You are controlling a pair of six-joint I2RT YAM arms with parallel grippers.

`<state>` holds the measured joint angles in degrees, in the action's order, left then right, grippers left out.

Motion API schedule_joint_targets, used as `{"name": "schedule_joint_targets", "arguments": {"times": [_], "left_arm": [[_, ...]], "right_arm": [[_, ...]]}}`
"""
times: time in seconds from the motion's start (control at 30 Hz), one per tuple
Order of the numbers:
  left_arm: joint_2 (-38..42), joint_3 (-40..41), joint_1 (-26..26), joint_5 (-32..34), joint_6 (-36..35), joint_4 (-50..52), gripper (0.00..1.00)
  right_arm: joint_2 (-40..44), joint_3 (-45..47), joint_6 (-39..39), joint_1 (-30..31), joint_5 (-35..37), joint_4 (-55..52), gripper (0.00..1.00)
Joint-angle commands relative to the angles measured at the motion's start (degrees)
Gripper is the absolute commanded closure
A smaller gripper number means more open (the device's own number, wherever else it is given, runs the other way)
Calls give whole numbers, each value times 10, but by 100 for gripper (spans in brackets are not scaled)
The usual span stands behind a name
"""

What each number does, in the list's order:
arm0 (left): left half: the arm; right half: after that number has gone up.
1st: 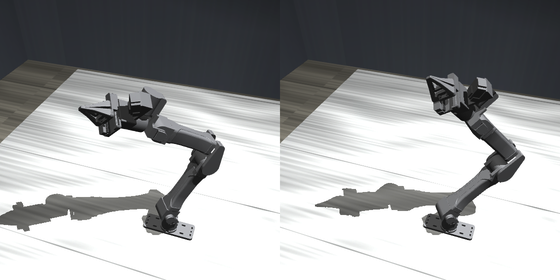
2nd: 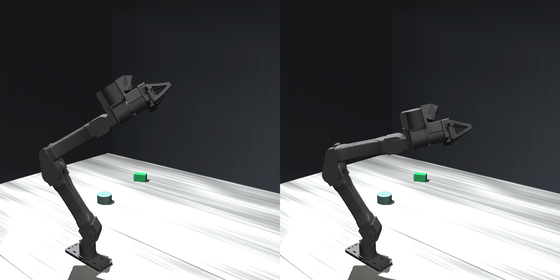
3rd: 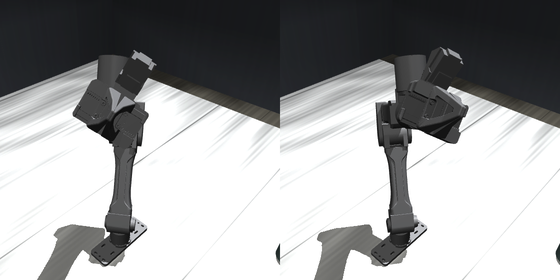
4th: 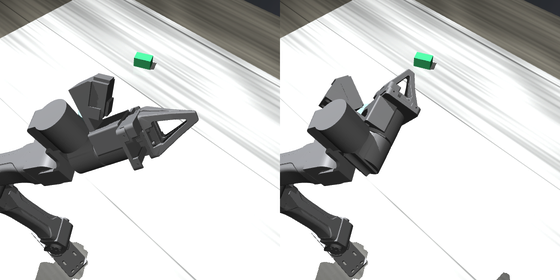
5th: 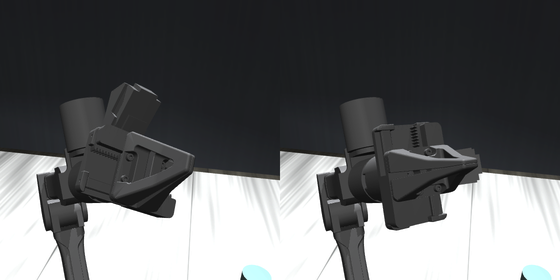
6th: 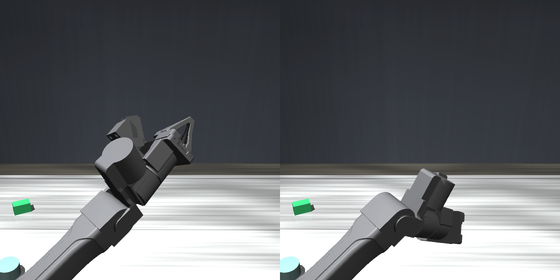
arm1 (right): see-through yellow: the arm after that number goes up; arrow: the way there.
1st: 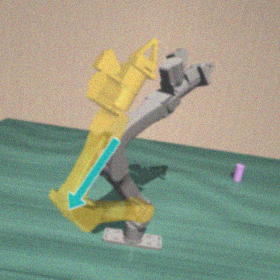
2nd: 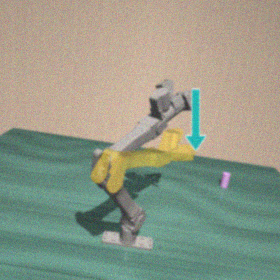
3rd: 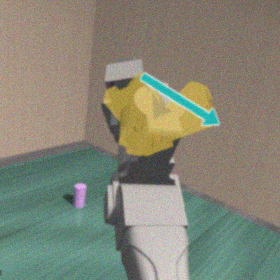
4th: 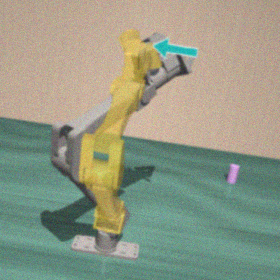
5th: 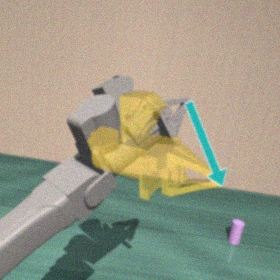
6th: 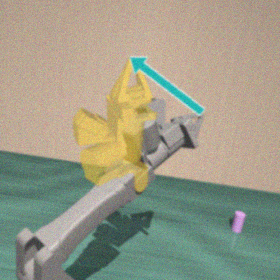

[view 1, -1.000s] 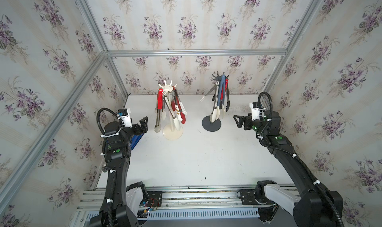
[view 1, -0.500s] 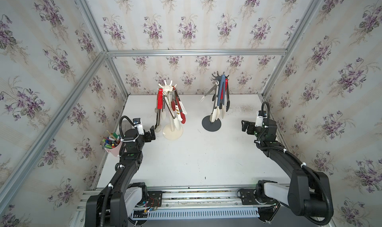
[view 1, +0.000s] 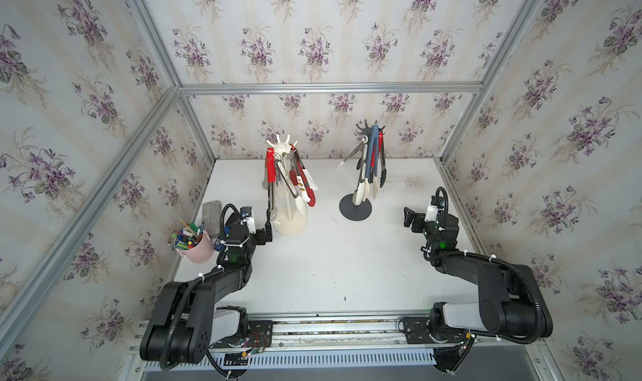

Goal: Hang food tongs on kitchen utensil racks
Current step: Reset both arms

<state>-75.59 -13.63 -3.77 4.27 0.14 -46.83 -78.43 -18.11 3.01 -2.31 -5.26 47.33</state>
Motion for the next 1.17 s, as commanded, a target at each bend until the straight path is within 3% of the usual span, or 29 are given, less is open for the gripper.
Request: {"name": "schedule_joint_targets", "arguments": {"times": [0.0,0.07,0.23,0.3,0.5,0.63,1.13], "left_arm": [[-67,-7,-23,-7,-37,-118,1],[-111,-13,-34,6,-47,-151,1],[-102,-28,-36,16,-43,-109,1],[-107,-38,-37,16,-46,-96,1],[-101,-58,-44,111,-12,-49,1],[-108,-79,-43,75,-30,-18,1],[-110,-100,-34,61,-21,23,1]], "right_arm": [[-11,14,-7,-1,1,88,0],[-19,11,-13,0,-5,100,0],[-66,22,-9,6,-12,172,0],[-76,4,-22,22,5,152,0],[-85,28,-26,32,38,196,0],[-99,47,-25,35,49,244,0],[-93,47,-25,35,49,237,0]]}}
